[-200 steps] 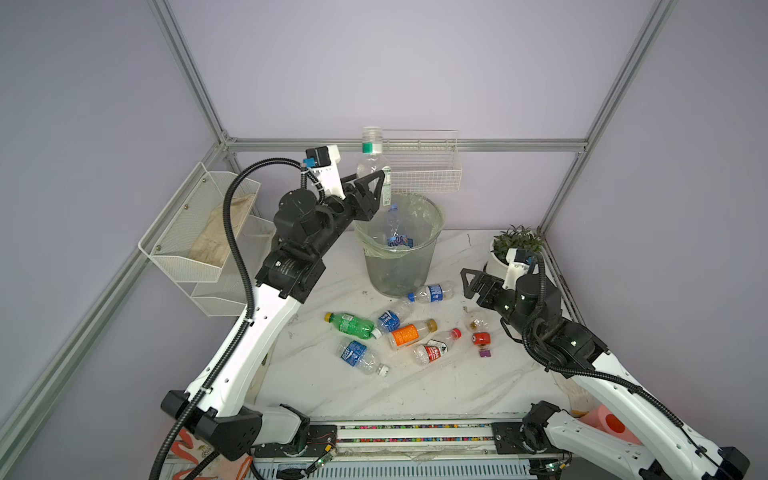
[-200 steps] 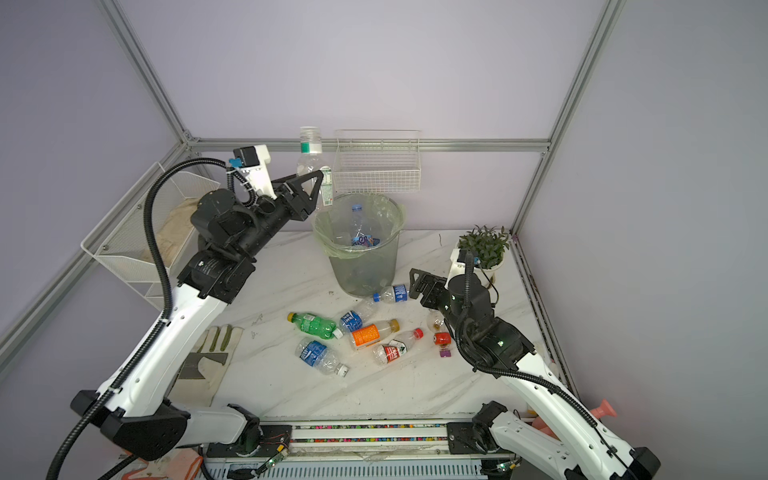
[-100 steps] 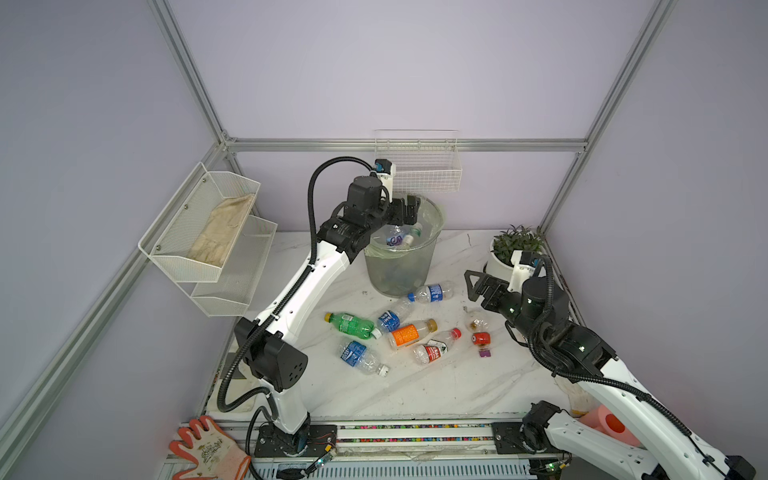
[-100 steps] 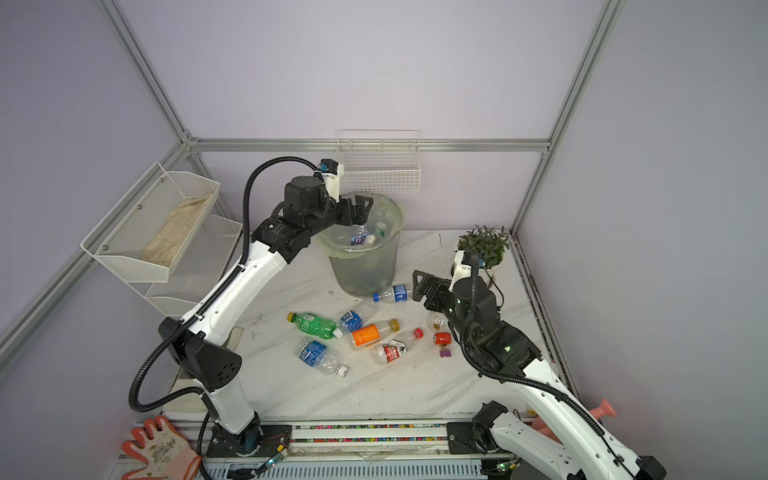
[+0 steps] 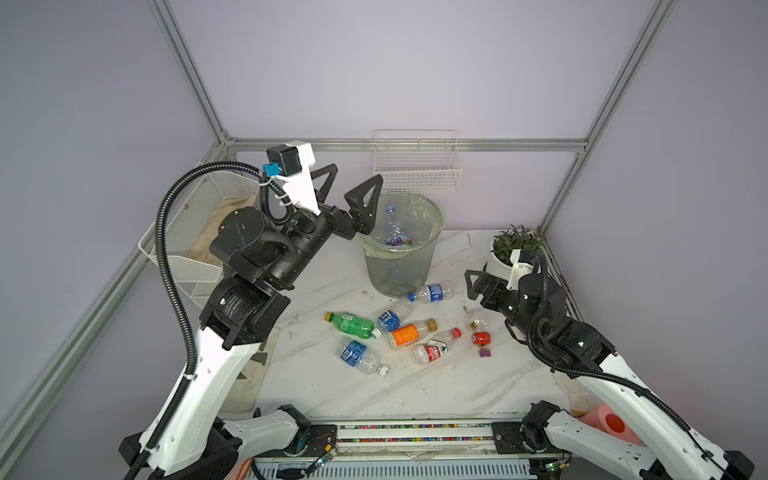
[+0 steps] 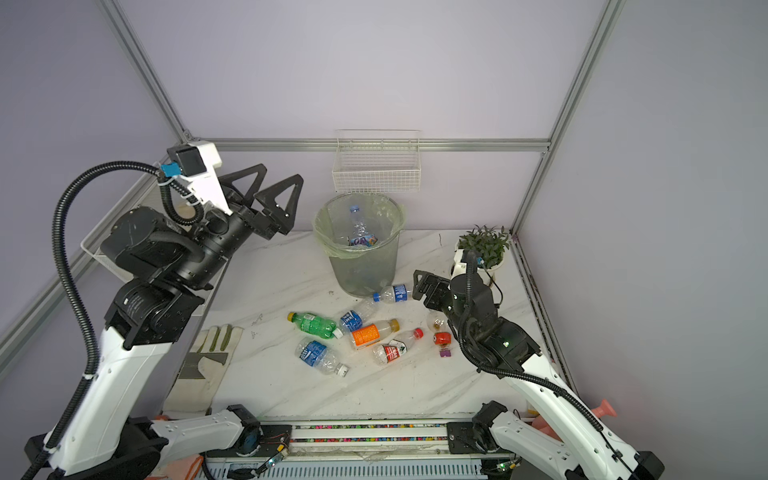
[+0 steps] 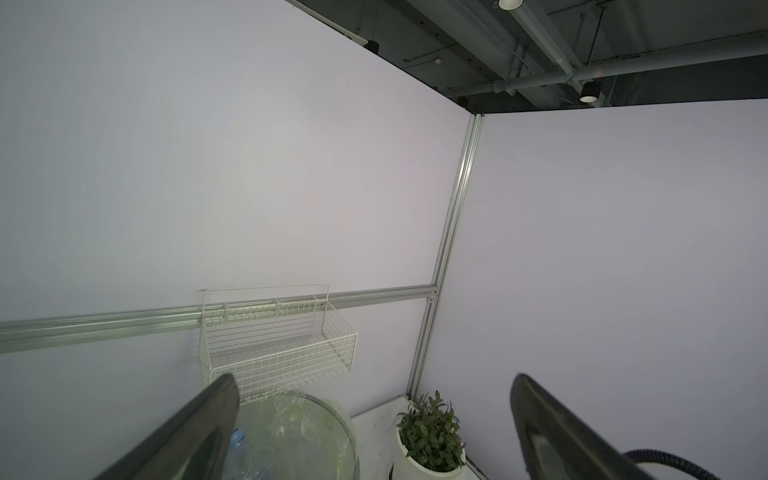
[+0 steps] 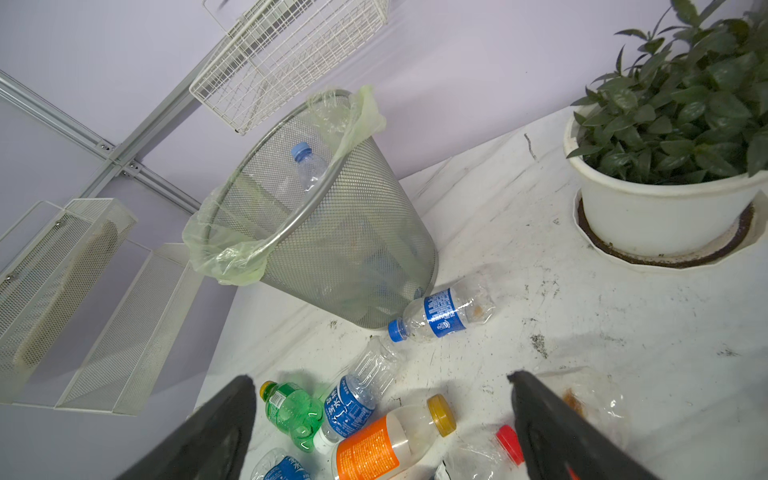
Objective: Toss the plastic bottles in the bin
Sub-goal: 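Lower the right gripper onto a clear bottle while the left arm draws back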
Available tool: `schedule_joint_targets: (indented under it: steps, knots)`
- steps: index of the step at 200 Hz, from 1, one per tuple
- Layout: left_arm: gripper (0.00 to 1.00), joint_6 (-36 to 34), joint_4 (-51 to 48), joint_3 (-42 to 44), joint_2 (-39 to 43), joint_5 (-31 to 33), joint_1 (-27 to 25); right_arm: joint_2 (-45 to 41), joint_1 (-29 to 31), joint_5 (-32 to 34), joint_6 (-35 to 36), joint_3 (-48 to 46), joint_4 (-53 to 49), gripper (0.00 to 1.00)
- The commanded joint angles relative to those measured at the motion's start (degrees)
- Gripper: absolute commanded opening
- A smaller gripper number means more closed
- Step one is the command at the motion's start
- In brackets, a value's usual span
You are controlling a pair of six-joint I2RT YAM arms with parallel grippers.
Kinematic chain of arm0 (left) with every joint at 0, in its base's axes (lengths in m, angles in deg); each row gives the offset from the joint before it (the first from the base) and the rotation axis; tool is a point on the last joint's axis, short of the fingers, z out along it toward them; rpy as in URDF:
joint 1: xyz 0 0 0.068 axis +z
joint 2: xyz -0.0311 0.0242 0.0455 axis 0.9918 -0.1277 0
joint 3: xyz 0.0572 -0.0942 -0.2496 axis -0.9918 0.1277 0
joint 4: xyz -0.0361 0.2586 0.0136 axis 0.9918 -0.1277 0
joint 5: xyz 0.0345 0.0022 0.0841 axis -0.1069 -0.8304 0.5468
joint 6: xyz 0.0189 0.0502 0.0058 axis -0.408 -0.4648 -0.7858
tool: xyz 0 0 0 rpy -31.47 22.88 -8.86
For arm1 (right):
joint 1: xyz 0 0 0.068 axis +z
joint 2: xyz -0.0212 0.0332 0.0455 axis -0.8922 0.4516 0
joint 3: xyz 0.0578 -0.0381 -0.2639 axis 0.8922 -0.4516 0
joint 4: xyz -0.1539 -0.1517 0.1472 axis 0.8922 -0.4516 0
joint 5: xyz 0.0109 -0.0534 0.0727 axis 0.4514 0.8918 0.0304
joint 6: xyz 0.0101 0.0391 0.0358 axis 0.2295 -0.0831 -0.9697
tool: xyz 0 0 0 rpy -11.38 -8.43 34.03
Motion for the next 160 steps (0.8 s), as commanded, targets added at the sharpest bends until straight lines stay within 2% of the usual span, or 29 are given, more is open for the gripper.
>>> schedule_joint_targets:
  steps: [1, 99, 160]
  knots:
    - [1.00, 2.06, 0.07, 7.91, 2.33, 0.39, -0.24, 0.81, 0.07, 3.50, -1.74, 2.26, -4.86, 0.97]
    - [1.00, 10.13, -6.96, 36.29, 22.05, 3.09, -0.30, 10.69, -1.65, 5.59, -7.04, 4.61, -17.35, 0.97]
    - [1.00, 14.62, -11.46, 43.99, 28.24, 2.52, -0.30, 17.51, -9.56, -1.84, -6.26, 2.09, -17.45, 0.97]
